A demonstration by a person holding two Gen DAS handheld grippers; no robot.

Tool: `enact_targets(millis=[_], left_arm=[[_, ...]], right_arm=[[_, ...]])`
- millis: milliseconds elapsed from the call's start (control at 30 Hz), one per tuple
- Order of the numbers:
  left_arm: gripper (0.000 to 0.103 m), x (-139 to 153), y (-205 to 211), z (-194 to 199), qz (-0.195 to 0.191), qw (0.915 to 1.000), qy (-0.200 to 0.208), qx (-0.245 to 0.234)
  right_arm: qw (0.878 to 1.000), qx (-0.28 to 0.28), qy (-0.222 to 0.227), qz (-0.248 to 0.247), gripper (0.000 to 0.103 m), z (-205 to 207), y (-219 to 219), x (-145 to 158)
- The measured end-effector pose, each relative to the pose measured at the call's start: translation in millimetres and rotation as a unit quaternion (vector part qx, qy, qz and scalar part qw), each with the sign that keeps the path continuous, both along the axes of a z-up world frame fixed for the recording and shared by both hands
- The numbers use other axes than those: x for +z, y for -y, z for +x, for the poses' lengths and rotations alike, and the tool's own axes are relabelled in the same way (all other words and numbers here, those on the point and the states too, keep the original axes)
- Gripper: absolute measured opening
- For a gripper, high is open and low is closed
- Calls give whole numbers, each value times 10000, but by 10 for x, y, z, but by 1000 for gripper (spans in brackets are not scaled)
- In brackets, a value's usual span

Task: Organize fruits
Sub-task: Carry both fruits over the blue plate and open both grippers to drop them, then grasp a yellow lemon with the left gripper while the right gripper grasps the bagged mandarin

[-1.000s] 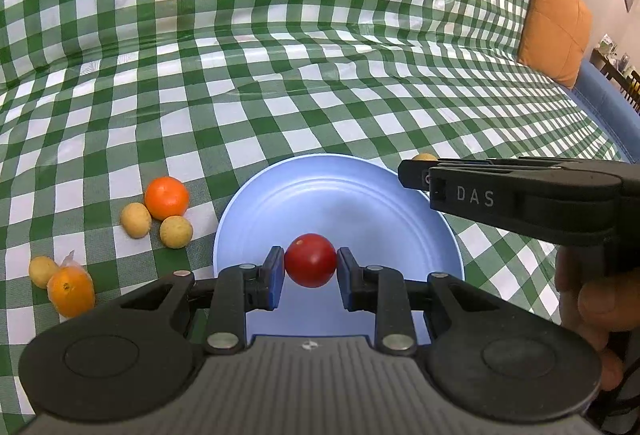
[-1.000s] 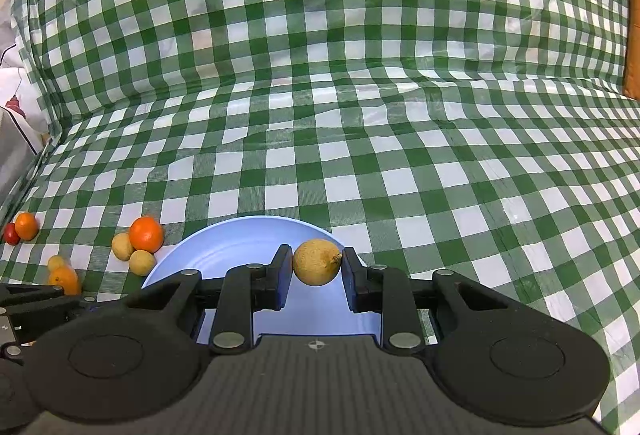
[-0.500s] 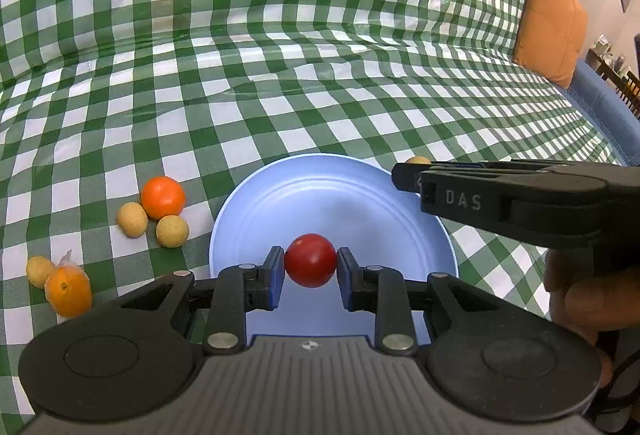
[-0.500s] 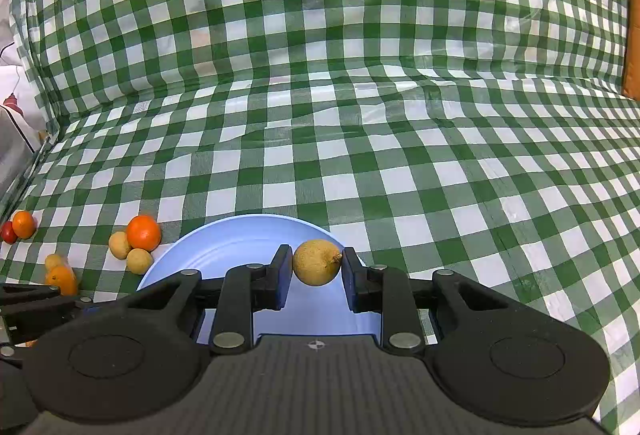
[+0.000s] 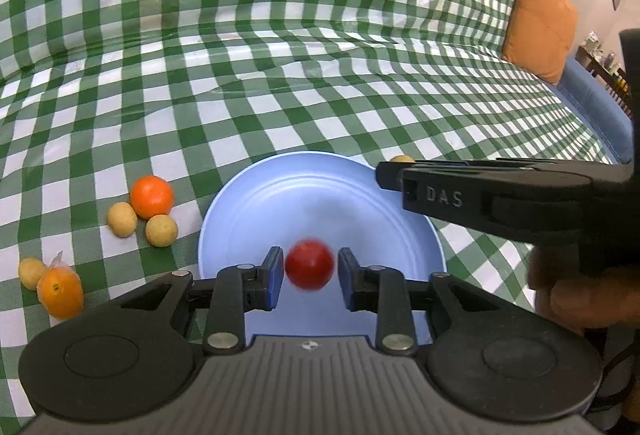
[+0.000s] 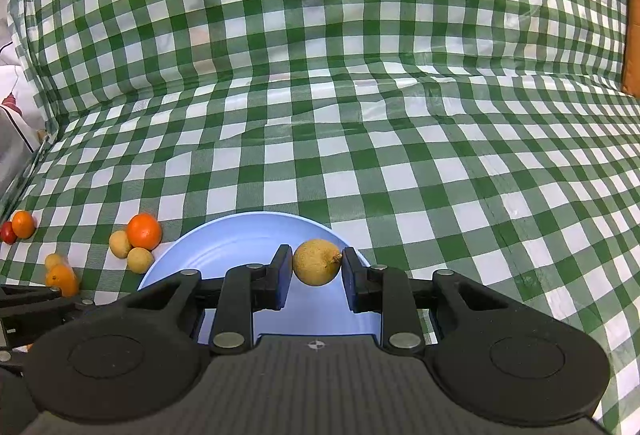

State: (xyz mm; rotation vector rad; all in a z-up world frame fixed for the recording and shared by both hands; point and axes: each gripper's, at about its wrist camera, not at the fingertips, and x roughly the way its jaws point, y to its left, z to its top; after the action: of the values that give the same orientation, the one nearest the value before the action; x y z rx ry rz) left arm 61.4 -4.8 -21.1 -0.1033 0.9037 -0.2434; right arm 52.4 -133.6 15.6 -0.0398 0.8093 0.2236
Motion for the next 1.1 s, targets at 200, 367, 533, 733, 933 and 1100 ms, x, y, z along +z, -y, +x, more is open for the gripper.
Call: enact_targets(millis=[200, 367, 533, 733, 933, 1100], left_arm=[[29, 101, -212, -9, -24, 9994, 244, 260], [9, 248, -652, 9, -92, 9971, 388, 641], [9, 422, -1402, 67, -351, 9877, 361, 1483], [9, 467, -2146, 61, -402, 9684, 160, 2457], [9, 367, -2609, -21, -632, 9511, -149, 3019], [12, 104, -2519, -12, -1206, 9538, -827, 2623]], right_arm=[[9996, -103, 183, 178, 44, -2, -37, 79], [9991, -28, 326, 285, 44, -35, -183, 113], [9981, 256, 436, 346, 38, -65, -421, 121], [9959, 598, 386, 552, 24, -97, -722, 94], [9871, 1266, 244, 949, 24, -183, -1115, 35], [9765, 1870, 7, 1075, 29, -247, -1470, -122]])
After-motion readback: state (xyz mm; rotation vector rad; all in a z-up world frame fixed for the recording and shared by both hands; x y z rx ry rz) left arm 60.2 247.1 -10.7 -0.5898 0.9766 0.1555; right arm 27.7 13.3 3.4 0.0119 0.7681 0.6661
